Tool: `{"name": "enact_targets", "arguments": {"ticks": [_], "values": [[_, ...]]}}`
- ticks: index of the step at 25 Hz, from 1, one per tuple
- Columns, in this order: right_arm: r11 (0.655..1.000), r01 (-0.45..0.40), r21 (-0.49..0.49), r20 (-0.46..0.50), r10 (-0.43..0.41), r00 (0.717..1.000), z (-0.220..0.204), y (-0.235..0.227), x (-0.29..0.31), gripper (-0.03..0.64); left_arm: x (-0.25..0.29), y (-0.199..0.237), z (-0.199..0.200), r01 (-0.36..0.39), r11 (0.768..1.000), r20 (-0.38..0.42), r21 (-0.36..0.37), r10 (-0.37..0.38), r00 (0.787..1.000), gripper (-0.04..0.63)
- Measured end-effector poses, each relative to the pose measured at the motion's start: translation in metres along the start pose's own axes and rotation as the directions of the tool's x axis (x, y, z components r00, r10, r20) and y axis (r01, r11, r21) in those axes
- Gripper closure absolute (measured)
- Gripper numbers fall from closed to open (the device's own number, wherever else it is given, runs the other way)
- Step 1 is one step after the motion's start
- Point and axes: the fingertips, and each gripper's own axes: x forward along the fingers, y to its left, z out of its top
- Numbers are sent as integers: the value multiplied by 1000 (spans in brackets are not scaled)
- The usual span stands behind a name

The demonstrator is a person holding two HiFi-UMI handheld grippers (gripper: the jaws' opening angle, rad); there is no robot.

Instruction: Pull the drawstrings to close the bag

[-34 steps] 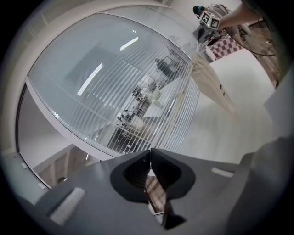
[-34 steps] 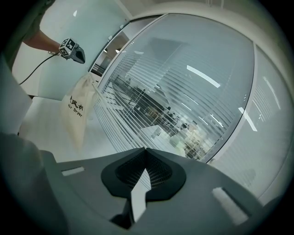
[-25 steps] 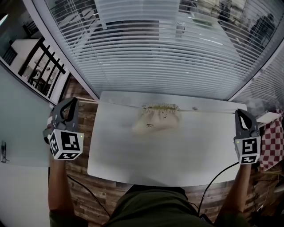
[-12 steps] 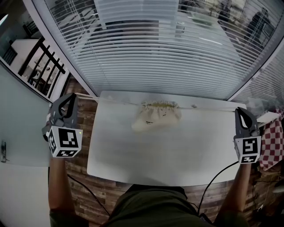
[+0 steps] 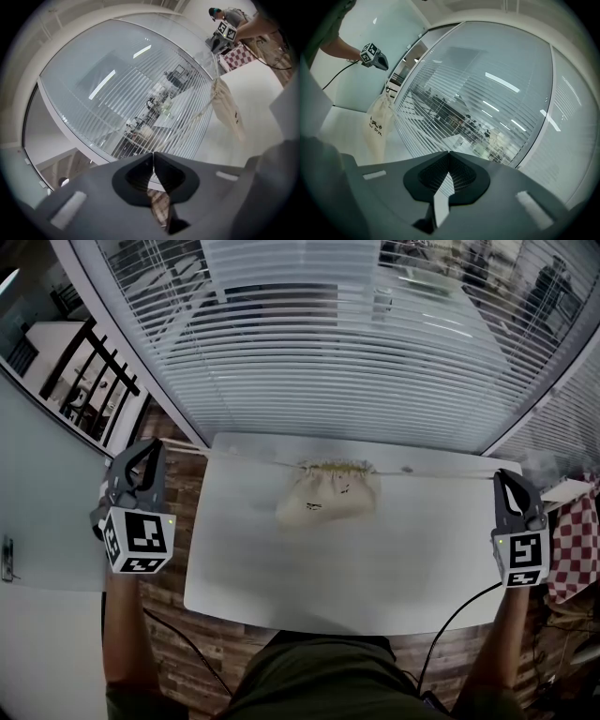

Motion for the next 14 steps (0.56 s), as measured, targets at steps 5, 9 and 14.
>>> {"name": "enact_targets", "arguments": {"ticks": [5, 9, 14], "values": [[1000, -3, 1, 1, 3, 1000, -2, 0, 0, 604, -1, -1, 1, 0, 1000, -3, 1, 0, 1000, 581], [1000, -7, -1, 0, 7, 1000, -2, 1, 0, 604, 0, -1, 2, 3, 1000, -2, 6, -3, 1000, 581], [1000, -13, -7, -7, 13, 1000, -5, 2, 0, 604, 2, -3, 0, 8, 1000, -1, 7, -8, 1000, 581]]}}
